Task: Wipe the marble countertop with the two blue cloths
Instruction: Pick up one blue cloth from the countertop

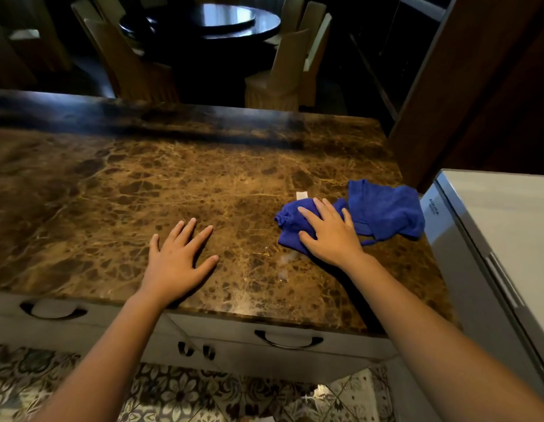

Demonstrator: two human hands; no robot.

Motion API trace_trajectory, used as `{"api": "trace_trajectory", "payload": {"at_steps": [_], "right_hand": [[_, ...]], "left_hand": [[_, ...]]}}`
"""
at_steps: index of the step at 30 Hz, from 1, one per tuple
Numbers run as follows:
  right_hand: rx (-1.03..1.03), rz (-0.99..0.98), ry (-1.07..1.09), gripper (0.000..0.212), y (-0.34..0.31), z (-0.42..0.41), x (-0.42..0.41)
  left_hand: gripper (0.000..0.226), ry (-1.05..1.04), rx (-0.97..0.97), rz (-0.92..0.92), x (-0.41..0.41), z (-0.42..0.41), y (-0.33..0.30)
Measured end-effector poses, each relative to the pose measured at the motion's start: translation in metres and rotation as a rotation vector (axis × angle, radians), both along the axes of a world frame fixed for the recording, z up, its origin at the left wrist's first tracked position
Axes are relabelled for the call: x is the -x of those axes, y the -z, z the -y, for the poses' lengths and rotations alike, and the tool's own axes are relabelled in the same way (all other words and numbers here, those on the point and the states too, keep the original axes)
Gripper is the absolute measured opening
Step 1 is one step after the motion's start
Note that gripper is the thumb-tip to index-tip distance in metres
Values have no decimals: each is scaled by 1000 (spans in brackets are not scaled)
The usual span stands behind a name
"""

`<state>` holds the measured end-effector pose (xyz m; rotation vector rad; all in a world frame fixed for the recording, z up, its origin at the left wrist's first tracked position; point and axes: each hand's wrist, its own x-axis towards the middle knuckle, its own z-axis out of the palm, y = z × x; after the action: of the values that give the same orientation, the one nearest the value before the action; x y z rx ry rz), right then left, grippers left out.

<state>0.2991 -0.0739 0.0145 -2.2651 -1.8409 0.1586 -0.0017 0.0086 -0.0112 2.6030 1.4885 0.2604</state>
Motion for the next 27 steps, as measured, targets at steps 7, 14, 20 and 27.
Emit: {"api": "trace_trajectory", "payload": {"at_steps": [7, 14, 20, 27], "right_hand": [[26, 12, -119, 55, 9, 12, 10], [14, -49, -341, 47, 7, 102, 58], [27, -70, -376, 47, 7, 144, 60], [-60, -194, -44, 42, 1, 75, 61]], "left_hand": [[69, -5, 10, -7, -1, 2, -2], [69, 6, -5, -1, -1, 2, -1], [70, 11, -19, 7, 0, 2, 0], [69, 8, -16, 19, -1, 2, 0]]}}
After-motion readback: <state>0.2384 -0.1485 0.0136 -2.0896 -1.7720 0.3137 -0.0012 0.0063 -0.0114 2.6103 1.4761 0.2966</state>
